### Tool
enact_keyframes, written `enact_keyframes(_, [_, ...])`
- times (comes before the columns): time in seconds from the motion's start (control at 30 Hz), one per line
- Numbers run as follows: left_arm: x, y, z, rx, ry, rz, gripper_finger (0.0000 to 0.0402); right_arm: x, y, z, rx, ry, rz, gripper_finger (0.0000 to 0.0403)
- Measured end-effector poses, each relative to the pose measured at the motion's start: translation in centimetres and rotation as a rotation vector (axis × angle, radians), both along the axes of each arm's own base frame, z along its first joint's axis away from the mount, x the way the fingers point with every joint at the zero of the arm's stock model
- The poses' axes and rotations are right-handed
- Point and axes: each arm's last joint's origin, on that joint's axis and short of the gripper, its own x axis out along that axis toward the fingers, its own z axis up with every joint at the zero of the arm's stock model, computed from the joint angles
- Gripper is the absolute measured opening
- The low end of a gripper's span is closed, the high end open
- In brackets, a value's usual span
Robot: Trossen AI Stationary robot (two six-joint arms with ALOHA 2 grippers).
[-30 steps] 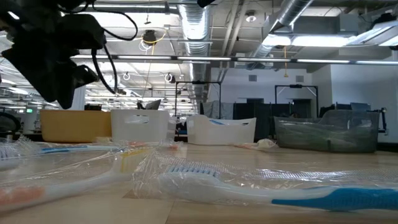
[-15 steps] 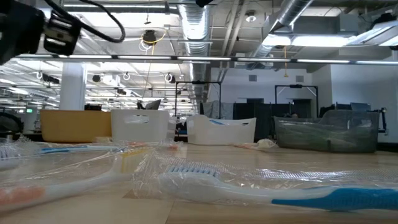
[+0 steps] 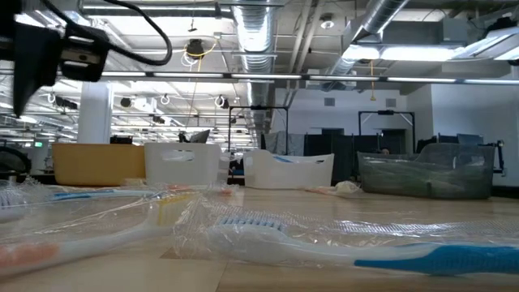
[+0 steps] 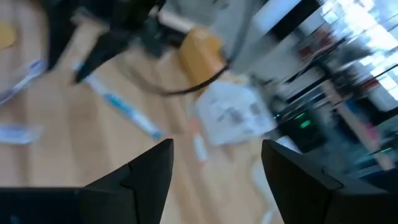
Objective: Pick & Place Toothbrushes
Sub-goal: Put the purple toothbrush into the left white bin
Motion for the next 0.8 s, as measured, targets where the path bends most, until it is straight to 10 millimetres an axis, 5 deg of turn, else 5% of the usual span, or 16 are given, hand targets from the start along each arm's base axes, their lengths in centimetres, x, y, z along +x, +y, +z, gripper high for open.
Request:
enact_keyframes(0.27, [-0.1, -2.6, -1.6, -0.018, -0.015, -0.063, 0.0135, -0.2, -0.2, 0.4, -0.081, 0.016, 0.008, 0.0238])
enact_keyframes(0.8, [0.8, -3.8, -4.1, -0.092, 0.043, 0.046, 0.0135, 0.0, -0.2, 0.3, -0.029, 0.037, 0.016, 0.0238])
